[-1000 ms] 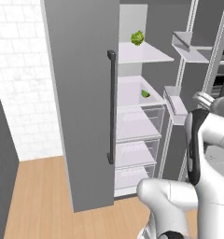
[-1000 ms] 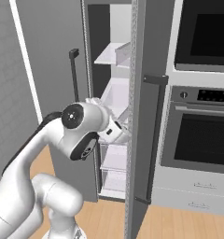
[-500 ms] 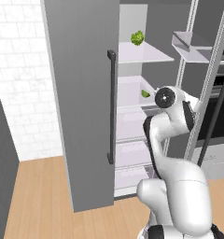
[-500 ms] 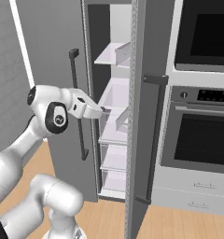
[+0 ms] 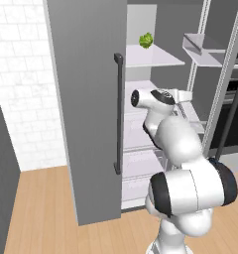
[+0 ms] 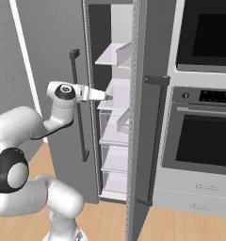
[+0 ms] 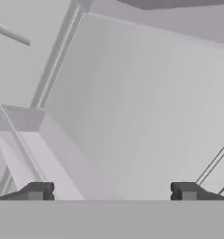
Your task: Grab a lemon wedge from the fridge and one ice cube from the ice bowl, and put them in the glass of lemonade.
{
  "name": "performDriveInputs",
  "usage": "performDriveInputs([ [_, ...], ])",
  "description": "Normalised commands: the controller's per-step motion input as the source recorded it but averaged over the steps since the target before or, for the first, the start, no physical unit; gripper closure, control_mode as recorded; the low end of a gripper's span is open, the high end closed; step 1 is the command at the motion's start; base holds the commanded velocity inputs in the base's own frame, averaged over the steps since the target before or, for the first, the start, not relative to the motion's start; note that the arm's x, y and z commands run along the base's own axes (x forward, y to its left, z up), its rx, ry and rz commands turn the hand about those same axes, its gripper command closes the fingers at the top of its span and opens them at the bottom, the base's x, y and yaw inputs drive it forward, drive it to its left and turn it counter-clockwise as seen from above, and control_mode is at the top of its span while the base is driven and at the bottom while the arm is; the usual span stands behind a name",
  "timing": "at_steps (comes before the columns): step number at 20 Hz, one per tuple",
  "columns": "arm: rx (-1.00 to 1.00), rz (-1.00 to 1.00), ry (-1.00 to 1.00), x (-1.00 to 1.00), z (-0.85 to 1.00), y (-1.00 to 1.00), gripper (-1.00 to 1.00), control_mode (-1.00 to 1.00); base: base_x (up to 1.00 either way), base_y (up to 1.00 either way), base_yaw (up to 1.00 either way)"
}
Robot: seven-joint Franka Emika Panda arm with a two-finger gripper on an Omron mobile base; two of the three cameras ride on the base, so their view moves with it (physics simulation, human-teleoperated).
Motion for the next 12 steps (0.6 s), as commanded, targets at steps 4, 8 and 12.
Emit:
performDriveInputs([
  [4,-0.02,-0.05,0.08,0.62,-0.16,-0.52,-1.00,-1.00,0.00,0.00,0.00],
  [8,0.00,0.00,0.04,0.54,-0.07,-0.36,-1.00,-1.00,0.00,0.00,0.00],
  [12,0.00,0.00,0.15,0.67,-0.12,-0.35,-1.00,-1.00,0.00,0.00,0.00],
])
